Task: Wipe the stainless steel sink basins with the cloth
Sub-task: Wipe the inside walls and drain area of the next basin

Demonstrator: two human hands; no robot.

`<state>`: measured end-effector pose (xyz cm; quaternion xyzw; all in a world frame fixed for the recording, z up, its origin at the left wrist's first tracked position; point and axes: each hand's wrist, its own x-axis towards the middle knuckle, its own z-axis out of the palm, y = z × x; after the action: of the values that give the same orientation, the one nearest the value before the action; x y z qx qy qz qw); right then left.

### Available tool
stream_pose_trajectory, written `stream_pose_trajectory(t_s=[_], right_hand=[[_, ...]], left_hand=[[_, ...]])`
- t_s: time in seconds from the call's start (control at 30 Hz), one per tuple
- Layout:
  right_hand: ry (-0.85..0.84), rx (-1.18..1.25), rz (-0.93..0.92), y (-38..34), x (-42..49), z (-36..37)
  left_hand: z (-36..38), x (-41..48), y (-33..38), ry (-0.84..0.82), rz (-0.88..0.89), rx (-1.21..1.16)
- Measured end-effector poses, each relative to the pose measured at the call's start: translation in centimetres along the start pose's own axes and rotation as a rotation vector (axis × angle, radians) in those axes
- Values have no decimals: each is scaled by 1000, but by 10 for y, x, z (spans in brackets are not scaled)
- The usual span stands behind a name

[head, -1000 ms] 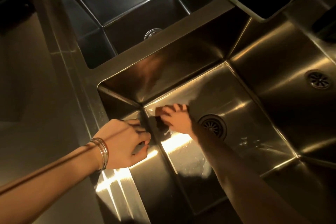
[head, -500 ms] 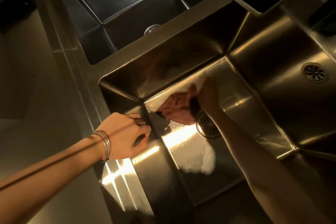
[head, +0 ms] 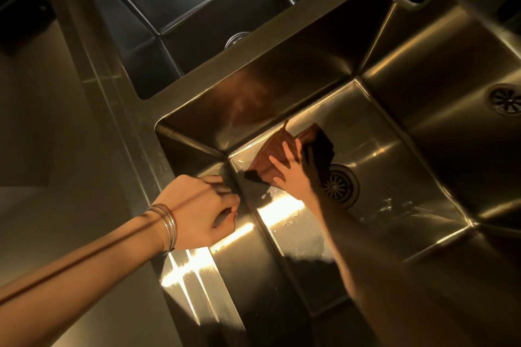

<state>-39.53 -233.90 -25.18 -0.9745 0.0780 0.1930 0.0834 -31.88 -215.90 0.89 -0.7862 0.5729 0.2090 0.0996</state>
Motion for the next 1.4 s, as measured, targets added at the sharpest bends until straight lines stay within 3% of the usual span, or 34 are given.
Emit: stream_pose_trajectory(t_s=[0.07, 0.27, 0.43, 0.57, 0.67, 0.7, 0.77, 0.87, 0.97, 1.07, 1.13, 1.2, 1.3, 1.4], right_hand=[[-27, 113, 129, -27, -7, -1], [-163, 102, 106, -40, -63, -9], [12, 204, 240, -49, -131, -37], [29, 213, 211, -57, -165, -52], [-86, 358, 321, -70, -175, -53], [-59, 375, 389, -75, -175, -54], [-47, 383, 468, -86, -170, -61], [-1, 387, 558, -99, -144, -79], [88, 397, 642, -99, -109, -94], [-95, 476, 701, -94, -77, -79], [-221, 548, 816, -86, -59, -66], [-259, 749, 954, -80, -40, -55], [-314, 889, 1028, -80, -22, -41], [-267, 555, 862, -98, -22, -39]], left_hand=[[-2, 0, 1, 5, 2, -12], [-4, 0, 0, 37, 24, -22], [3, 2, -3, 47, 43, 10], [-11, 12, -6, -77, 226, 41], [-51, 45, -18, -164, 276, -165], [-64, 64, -26, -77, 352, -122], [-86, 101, -44, 146, 613, 232], [-103, 143, -62, 24, 819, 643], [-106, 174, -73, -2, 954, 718], [-107, 187, -82, -37, 991, 667], [-106, 189, -85, 53, 1077, 581], [-105, 187, -89, 221, 1173, 457], [-103, 188, -89, 196, 1128, 363], [-101, 190, -89, 224, 1144, 280]])
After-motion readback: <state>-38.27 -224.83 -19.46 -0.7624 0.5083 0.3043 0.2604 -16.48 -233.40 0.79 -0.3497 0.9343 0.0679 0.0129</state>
